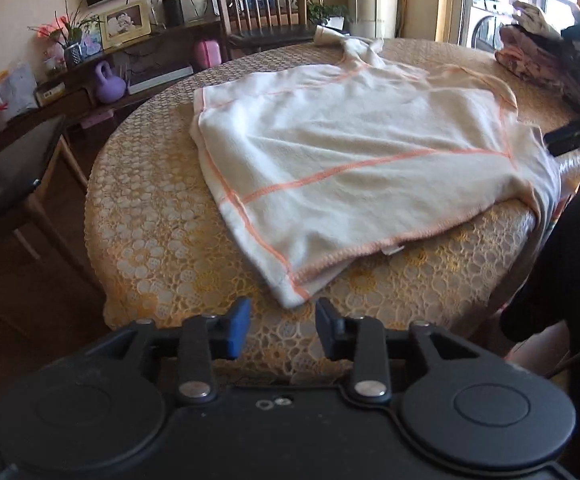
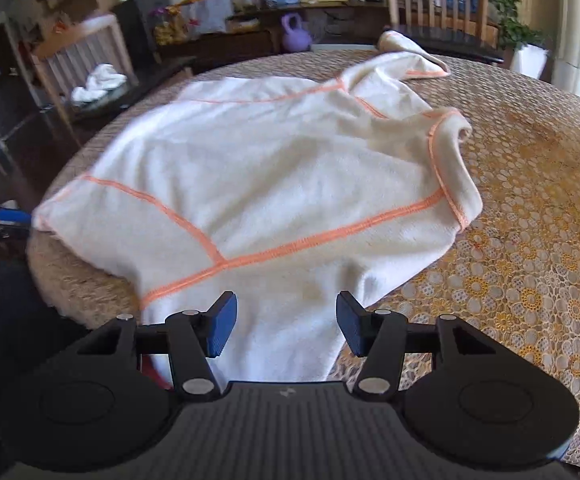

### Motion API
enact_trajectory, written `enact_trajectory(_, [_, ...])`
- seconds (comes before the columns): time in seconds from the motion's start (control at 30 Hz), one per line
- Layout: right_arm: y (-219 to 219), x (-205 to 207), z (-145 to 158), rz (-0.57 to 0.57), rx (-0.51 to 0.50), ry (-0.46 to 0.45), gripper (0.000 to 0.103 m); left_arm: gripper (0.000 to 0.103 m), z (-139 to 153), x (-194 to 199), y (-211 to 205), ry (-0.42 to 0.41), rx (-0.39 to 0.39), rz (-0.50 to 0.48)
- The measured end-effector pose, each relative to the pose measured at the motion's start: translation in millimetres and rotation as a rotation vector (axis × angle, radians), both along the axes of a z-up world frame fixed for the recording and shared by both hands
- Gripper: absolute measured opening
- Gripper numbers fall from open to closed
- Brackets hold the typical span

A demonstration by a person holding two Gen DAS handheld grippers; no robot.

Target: Fold clothes

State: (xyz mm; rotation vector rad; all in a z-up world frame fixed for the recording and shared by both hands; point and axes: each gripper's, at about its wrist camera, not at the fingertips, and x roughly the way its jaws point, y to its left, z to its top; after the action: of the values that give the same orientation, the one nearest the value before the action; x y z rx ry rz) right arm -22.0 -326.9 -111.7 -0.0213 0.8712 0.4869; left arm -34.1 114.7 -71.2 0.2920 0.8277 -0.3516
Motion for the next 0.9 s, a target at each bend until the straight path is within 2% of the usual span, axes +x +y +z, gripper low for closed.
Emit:
enact_trajectory(0.07, [-6.1,-9.7,4.1,0.055,0.021,0.020,0.054,0.103,3.3,-6.1,1.7,-0.025,0.001,0.009])
enact_trajectory(0.2, [-8.5,-27.8,-5.4,0.155,-0.002,0.105,0.054,0.103,13.7,-14.0,-9.4,-0.062,-0.063,-0.016])
enact_trajectory(0.3, [-4.8,-32.7,-23.4,0.181,-0.066,0.162,0.054,0.103,18.1,-13.3,-37.3,-0.089,-0.069,-0.094])
enact_trajectory(0.4, [-10.9,-26.0,-37.4,0.156,-0.045,0.206,0.054,0.103,20.1,-10.8,-71.5,-0.117,-0.072,-0.188])
enact_trajectory(0.57, [-18.3,-12.1,-55.4,0.133,0.010,0.262,0.054,0.103,15.2,-4.3,-126.2,-0.111,-0.107,-0.339])
enact_trajectory(0.67, [-20.7,-5.1,-57.9,0.159,0.039,0.268,0.054,0.103,7.1,1.6,-150.4,-0.090,-0.132,-0.396])
enact_trajectory(0.9, [-26.4,11.0,-63.9,0.220,0.104,0.283,0.054,0.103,-1.2,25.6,-182.8,-0.054,-0.174,-0.416])
